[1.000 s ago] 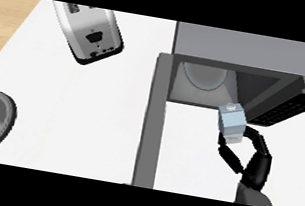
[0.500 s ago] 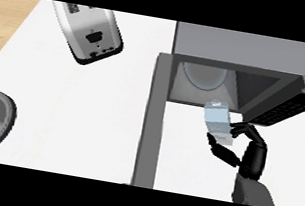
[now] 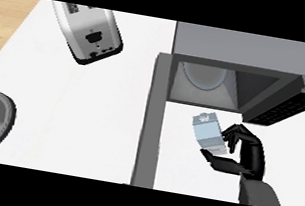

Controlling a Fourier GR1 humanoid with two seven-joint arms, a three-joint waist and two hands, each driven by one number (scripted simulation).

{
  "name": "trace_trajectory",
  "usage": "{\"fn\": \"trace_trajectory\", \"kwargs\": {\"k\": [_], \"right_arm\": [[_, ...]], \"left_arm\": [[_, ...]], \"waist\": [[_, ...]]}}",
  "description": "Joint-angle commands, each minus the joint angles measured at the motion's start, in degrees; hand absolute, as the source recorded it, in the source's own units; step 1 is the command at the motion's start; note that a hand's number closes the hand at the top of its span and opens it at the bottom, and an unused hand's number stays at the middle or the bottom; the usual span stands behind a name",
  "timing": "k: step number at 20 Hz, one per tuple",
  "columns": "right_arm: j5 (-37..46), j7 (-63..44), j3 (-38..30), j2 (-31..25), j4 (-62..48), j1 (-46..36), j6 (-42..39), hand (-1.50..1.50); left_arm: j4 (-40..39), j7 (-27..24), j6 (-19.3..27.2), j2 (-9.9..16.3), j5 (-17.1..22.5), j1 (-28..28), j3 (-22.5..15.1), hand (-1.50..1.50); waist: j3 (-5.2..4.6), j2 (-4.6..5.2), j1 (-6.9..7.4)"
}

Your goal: Pick up the milk, place it into the microwave and close the microwave

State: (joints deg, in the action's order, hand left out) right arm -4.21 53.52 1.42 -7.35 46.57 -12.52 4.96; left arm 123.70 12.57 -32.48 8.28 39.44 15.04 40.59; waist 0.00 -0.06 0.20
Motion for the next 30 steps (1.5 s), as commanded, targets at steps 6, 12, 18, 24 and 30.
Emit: {"fn": "trace_trajectory", "kwargs": {"k": [6,12,18,24,30], "right_arm": [[4.26,-12.08,6.43,3.10,19.06,4.29,4.12,1.50],[5.65,-24.84,3.67,2.61,20.56,-6.92,7.86,1.50],[10.76,-24.84,2.00,4.42,9.03,-16.66,12.92,1.50],[16.40,-33.02,1.30,1.04,-0.46,-29.42,15.86,1.50],[20.85,-29.00,-0.53,5.52,-17.46,-38.00,27.15,1.50]], "left_arm": [[-0.94,2.09,-0.85,3.95,6.11,1.14,4.89,-1.50],[-0.72,2.48,-0.15,0.74,1.69,-0.62,1.73,-1.50],[-2.70,1.49,-1.73,1.46,1.29,-1.15,3.23,-1.50],[-6.78,-0.86,-5.94,1.47,0.92,-0.05,4.31,-1.50],[-2.80,0.82,-3.92,1.20,0.73,-0.93,2.79,-1.50]], "waist": [[-0.03,-0.11,-0.09],[-0.02,0.03,0.09],[0.01,0.18,0.60],[-0.04,0.27,1.17],[0.05,0.77,2.43]]}}
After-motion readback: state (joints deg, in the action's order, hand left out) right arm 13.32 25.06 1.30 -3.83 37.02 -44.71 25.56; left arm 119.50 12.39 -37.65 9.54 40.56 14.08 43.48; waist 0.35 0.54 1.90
